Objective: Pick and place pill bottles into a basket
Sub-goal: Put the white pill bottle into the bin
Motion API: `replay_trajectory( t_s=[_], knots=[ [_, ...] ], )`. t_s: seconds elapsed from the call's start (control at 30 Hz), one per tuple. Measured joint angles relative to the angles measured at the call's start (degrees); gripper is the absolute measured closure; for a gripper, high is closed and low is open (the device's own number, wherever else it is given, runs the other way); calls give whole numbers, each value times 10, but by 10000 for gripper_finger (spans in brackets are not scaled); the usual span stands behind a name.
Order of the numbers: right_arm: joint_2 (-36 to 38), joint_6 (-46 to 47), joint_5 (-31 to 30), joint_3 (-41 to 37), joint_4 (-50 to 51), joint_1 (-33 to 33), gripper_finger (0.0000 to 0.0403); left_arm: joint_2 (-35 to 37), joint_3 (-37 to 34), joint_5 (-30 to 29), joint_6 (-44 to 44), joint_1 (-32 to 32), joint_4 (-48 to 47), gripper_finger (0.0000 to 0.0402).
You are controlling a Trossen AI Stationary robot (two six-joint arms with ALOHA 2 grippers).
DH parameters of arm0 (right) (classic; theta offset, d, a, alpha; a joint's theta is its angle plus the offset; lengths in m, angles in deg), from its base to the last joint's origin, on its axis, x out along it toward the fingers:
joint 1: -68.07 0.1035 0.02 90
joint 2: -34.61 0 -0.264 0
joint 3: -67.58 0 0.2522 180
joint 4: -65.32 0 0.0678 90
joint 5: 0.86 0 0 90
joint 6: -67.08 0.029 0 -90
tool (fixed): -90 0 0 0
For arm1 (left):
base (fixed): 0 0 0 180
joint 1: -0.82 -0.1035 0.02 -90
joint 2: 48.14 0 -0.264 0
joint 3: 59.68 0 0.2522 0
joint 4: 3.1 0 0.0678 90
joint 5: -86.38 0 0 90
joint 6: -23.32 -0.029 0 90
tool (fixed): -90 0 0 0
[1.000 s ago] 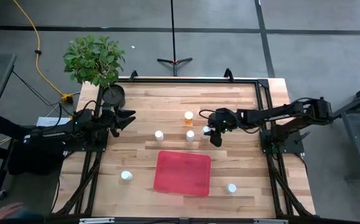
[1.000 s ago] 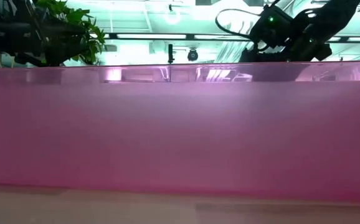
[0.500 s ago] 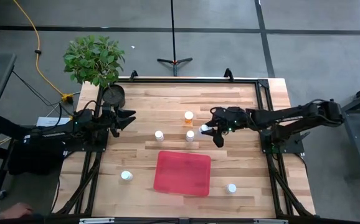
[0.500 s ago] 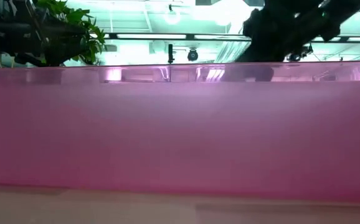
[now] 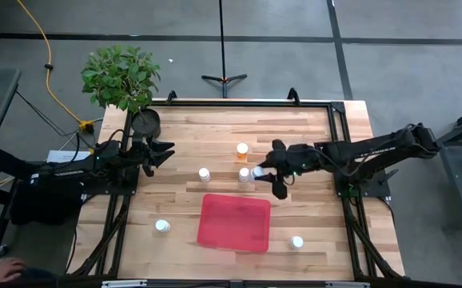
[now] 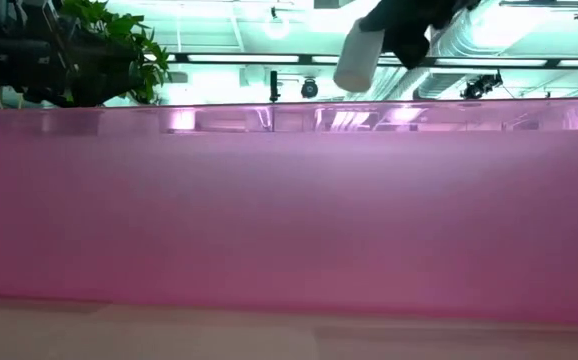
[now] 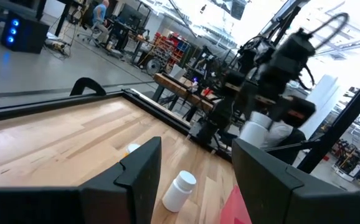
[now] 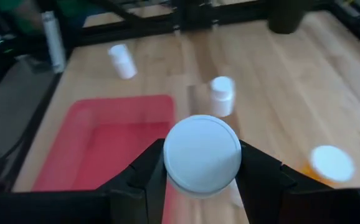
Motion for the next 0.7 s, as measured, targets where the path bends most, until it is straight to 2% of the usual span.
replay_trajectory(
  t_s=[0.37,0.7],
  knots=[
    [-55,34,8,1,-1,62,255,0,0,-2,0,0,-5,172],
    [-110,47,34,1,-62,88,255,0,0,-5,0,0,-10,172]
  ],
)
